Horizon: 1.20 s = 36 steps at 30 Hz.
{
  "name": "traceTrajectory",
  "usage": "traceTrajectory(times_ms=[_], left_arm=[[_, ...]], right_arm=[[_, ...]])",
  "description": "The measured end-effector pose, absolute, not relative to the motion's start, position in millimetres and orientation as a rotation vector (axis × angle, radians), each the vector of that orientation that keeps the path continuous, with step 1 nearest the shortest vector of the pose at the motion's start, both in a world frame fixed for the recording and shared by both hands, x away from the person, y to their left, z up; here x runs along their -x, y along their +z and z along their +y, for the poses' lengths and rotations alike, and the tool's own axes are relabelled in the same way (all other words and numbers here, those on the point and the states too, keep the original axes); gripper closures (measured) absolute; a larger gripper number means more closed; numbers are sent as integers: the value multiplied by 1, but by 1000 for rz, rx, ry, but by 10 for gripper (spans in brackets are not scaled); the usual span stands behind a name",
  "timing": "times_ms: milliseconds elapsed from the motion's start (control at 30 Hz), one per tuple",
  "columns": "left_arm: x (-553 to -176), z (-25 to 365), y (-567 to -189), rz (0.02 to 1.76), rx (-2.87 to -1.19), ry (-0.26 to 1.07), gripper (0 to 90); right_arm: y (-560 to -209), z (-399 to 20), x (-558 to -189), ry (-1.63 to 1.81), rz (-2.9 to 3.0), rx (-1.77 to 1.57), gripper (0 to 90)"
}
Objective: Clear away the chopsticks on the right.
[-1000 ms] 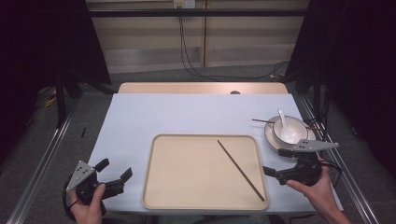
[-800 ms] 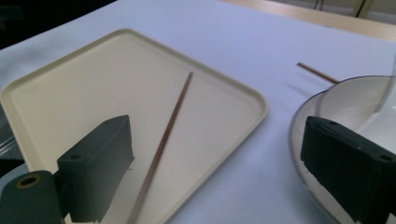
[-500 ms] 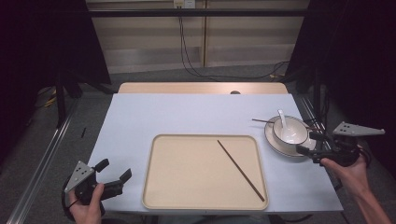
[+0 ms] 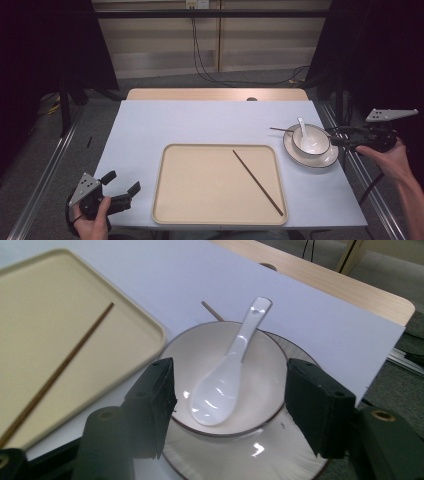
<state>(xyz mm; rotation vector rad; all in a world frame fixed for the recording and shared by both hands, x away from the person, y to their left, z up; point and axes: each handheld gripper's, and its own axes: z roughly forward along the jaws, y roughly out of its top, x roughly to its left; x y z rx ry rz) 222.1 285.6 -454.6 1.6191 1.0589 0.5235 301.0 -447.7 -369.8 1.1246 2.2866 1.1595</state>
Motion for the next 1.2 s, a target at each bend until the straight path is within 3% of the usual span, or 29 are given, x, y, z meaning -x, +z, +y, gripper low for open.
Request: traceTrajectory(times_ms=[267,633,1200], left_arm=[[-223,285,-455,1060,-1631,523,20],[-223,286,-455,1062,-1635,521,19],[-223,285,-456,1058,-1637,514,19]], right_arm=[[-366,-463,-336,947,2386,-1049,481],[-402,-468,-382,649,2583,-965,616],[-428,-439,-406,449,2724,-923,718]])
